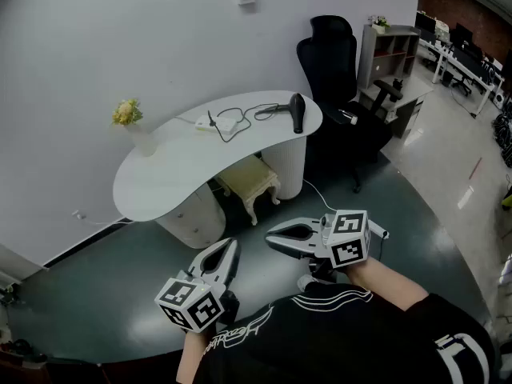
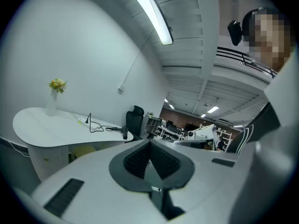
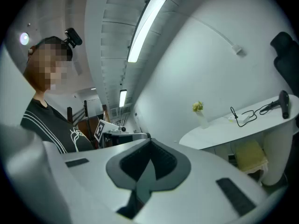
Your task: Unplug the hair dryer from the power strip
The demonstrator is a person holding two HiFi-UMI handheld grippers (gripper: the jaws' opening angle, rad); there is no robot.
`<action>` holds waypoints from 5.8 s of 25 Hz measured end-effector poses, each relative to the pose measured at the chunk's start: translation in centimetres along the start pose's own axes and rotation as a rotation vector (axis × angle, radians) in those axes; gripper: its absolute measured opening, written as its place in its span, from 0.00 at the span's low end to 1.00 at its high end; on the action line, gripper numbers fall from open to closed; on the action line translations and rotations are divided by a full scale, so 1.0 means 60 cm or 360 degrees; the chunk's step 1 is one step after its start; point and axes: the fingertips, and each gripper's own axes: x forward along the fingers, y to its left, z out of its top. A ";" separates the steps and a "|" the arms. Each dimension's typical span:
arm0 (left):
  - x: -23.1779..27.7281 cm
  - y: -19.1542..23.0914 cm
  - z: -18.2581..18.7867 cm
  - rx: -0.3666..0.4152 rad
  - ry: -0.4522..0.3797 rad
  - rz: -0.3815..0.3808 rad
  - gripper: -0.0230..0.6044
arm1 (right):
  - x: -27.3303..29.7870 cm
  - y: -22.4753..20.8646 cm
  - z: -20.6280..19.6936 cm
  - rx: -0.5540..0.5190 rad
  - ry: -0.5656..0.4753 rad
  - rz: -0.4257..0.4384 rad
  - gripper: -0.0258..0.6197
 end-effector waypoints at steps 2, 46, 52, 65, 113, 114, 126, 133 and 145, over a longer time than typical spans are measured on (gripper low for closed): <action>-0.005 0.001 0.003 -0.0002 -0.0004 -0.0005 0.04 | 0.002 0.005 0.004 0.0016 -0.0017 0.0001 0.03; 0.180 0.391 0.123 -0.0153 -0.0047 0.0247 0.04 | 0.235 -0.380 0.124 0.0315 0.0061 0.0199 0.04; 0.303 0.506 0.197 -0.0128 -0.0003 0.0278 0.04 | 0.265 -0.559 0.206 0.0351 -0.0010 0.0179 0.04; 0.452 0.651 0.261 0.0059 0.0090 0.0273 0.04 | 0.297 -0.771 0.279 0.0315 -0.0052 0.0044 0.04; 0.774 1.152 0.114 0.0156 0.0650 0.0338 0.37 | 0.381 -1.131 0.144 0.0815 0.0106 -0.0499 0.04; 0.778 1.154 0.112 0.0164 0.0655 0.0337 0.37 | 0.382 -1.134 0.142 0.0818 0.0113 -0.0500 0.04; 0.790 1.159 0.087 0.0443 0.0709 0.0346 0.35 | 0.400 -1.167 0.131 0.0772 0.0200 -0.0497 0.04; 0.789 1.161 0.086 0.0450 0.0697 0.0353 0.35 | 0.421 -1.185 0.124 0.0692 0.0251 -0.0491 0.04; 0.791 1.162 0.086 0.0447 0.0700 0.0346 0.35 | 0.476 -1.229 0.101 0.0069 0.0619 -0.0585 0.04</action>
